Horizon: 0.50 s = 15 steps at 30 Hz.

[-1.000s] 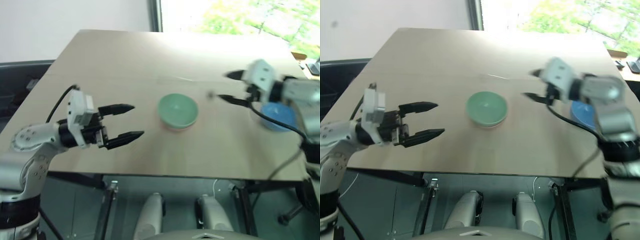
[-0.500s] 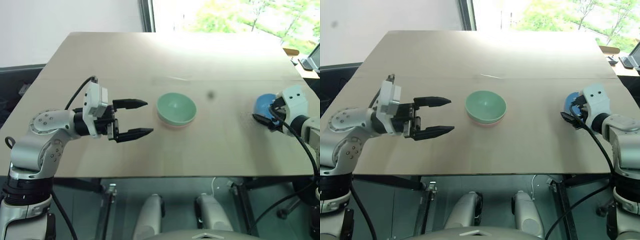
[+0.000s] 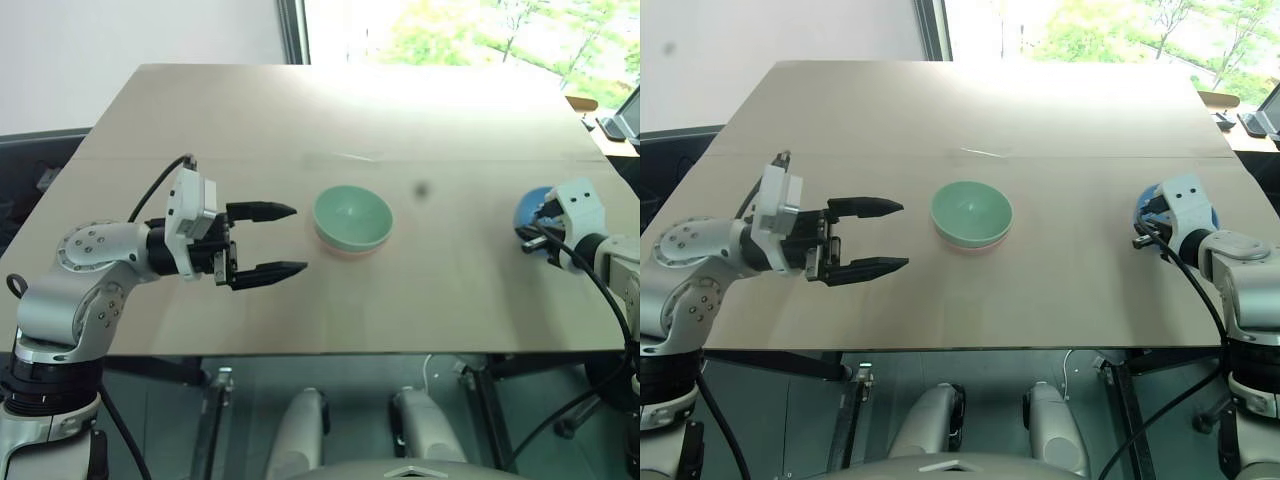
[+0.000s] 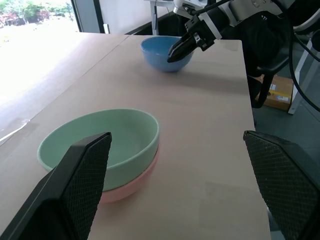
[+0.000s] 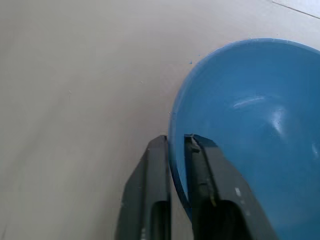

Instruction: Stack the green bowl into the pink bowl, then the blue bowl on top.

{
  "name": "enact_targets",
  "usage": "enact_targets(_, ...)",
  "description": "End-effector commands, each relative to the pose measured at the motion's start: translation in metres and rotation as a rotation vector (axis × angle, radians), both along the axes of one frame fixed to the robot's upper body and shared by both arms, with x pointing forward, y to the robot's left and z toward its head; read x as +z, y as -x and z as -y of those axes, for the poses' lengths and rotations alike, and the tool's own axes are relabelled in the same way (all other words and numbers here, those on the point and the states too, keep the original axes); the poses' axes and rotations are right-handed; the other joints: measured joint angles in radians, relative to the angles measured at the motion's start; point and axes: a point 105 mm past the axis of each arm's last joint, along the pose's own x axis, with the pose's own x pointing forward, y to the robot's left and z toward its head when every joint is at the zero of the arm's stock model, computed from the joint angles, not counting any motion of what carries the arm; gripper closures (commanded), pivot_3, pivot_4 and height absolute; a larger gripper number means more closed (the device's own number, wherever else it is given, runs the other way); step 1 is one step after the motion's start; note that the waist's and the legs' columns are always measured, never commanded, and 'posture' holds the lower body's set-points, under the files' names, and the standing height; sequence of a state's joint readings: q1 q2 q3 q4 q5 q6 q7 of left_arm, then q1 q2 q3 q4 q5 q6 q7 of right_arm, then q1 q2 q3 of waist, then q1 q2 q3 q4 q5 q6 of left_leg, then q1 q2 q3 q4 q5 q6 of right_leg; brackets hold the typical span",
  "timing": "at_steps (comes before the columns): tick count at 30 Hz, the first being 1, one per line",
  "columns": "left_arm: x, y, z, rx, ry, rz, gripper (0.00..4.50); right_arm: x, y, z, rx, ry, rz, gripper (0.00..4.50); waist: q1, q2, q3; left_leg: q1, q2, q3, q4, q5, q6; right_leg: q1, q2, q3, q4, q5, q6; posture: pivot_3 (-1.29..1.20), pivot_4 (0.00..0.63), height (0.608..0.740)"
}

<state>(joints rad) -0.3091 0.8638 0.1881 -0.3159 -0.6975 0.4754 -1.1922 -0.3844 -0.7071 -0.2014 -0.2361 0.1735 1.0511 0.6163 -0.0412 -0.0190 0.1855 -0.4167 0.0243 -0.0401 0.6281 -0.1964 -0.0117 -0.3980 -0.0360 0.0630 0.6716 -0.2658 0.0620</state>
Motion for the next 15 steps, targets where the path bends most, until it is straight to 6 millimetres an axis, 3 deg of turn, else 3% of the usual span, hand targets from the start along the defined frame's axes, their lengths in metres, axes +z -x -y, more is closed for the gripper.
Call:
enact_targets(1,0.009,0.004,-0.002,0.015,0.0,0.046,0.0,0.016,-0.004,-0.008,0.06,0.034,0.071,4.45,0.0,0.0,0.0,0.0,0.0,0.0,0.0,0.0,0.0,0.0,0.0,0.0,0.0,0.0,0.0,0.0,0.15,0.74)
enact_targets(4,0.007,0.004,-0.003,0.029,0.002,0.043,0.0,0.028,-0.005,-0.025,0.177,0.068,0.15,4.45,-0.002,0.0,0.0,0.0,0.0,0.001,0.0,0.0,0.0,-0.001,0.0,0.001,0.0,0.0,0.0,0.0,0.15,0.74)
enact_targets(9,-0.001,0.004,-0.006,0.062,0.017,0.019,0.0,0.077,0.022,-0.122,0.711,-0.103,0.417,4.45,-0.011,0.0,0.0,0.0,0.002,0.002,0.0,0.0,0.0,-0.002,0.001,0.002,0.0,0.0,0.0,0.0,0.15,0.74)
enact_targets(15,-0.008,0.005,-0.015,0.115,0.018,0.006,0.0,0.091,0.042,-0.186,1.063,-0.211,0.429,4.45,0.0,-0.001,0.0,-0.001,0.002,0.003,-0.001,0.0,0.0,-0.003,0.001,0.002,0.001,0.0,0.0,0.0,0.15,0.74)
